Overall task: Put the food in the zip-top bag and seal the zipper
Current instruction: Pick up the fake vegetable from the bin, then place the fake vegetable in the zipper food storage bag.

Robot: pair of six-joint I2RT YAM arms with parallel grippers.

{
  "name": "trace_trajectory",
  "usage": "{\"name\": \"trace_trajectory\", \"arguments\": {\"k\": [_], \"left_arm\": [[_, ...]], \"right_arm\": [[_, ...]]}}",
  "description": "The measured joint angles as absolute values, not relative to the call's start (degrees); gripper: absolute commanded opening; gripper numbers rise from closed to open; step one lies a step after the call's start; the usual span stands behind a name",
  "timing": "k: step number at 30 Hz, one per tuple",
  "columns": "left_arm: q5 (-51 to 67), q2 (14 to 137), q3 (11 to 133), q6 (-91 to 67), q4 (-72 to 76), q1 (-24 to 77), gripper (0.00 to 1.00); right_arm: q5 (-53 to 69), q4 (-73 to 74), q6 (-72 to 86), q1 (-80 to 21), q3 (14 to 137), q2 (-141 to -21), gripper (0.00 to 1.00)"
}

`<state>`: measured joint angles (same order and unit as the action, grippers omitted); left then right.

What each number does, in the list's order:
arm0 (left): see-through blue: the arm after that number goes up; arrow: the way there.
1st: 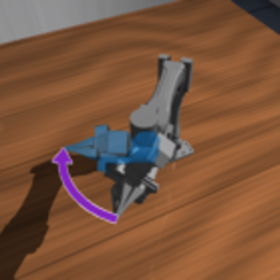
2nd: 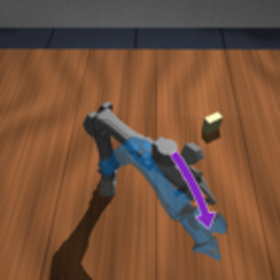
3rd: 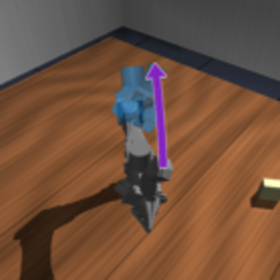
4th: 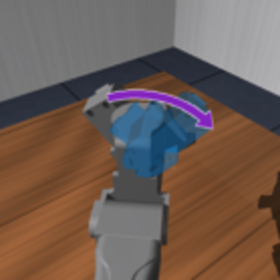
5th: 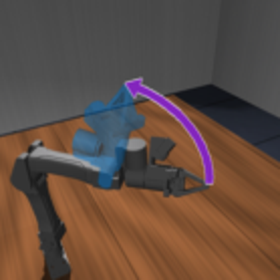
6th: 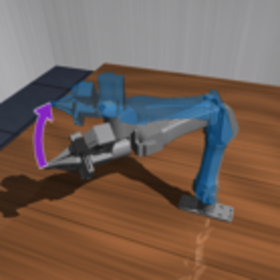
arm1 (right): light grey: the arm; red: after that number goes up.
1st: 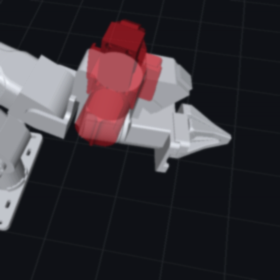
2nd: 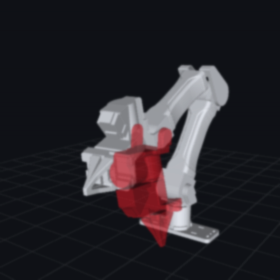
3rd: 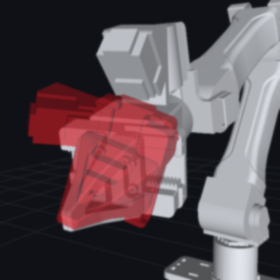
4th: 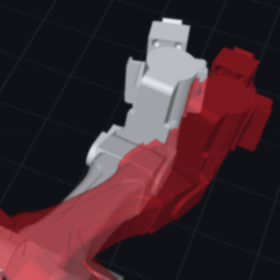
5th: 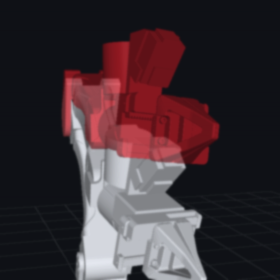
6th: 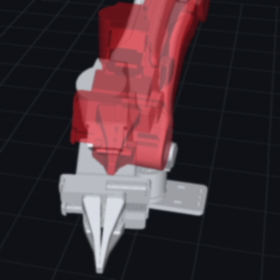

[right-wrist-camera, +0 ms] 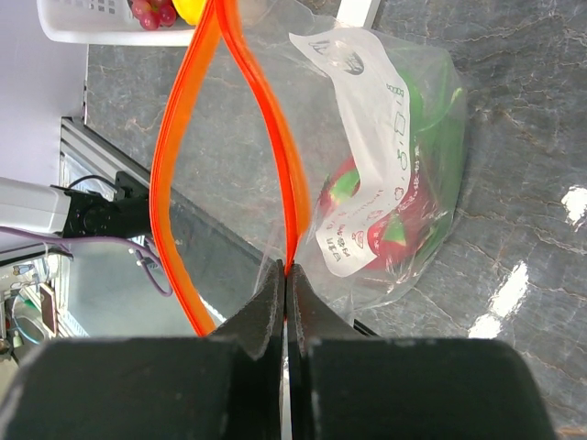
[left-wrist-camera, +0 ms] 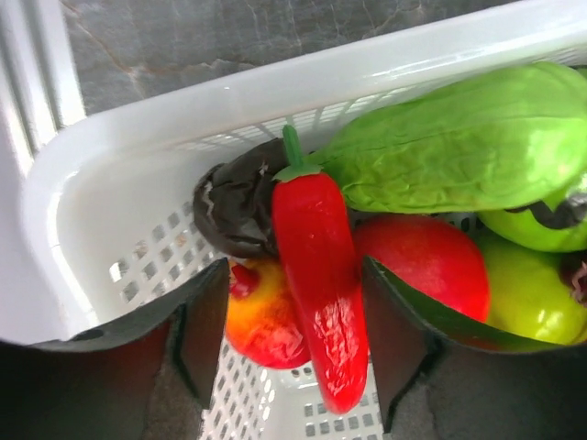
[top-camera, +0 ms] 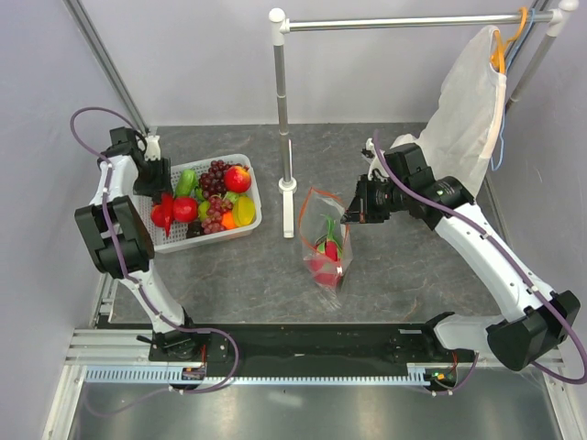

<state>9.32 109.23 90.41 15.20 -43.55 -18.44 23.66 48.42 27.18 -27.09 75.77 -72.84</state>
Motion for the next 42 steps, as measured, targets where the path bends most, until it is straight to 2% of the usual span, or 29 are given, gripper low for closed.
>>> {"name": "trace_trajectory", "arguments": {"k": [4,8,15,22,25,30,37,42], "left_arm": [[10.2,110.96,90.41,13.96,-43.64,-18.44,0.56],[11.29,111.66,90.61,13.13,-44.12,-18.41,0.4],[15.11,108.09,93.17,11.84,-46.5,-18.59,0.24],[30.17,88.36,97.08,8.71,-45.91,-15.86,0.26],[38.0,77.97,95.31,4.36,-39.81,-7.99,0.27],[43.9,65.47,81.71,-4.62,-21.56,14.94,0.22],[37.76,69.91,74.72,-13.56,-5.61,35.22,0.28],[29.65,73.43,68.55,-17.23,3.31,42.39,0.28]], "right_arm": [[23.66,48.23,27.22,-27.09,75.77,-73.41,0.0],[23.66,47.99,27.22,-27.09,75.77,-73.71,0.0],[23.64,47.83,27.2,-27.09,75.77,-73.73,0.0],[23.66,47.72,27.2,-27.09,75.77,-73.78,0.0],[23.68,47.62,27.22,-27.09,75.77,-73.87,0.0],[23.7,47.59,27.24,-27.09,75.77,-73.89,0.0],[23.9,47.57,27.24,-27.09,75.77,-73.87,0.0],[24.23,47.46,27.38,-27.09,75.75,-73.87,0.0]]}}
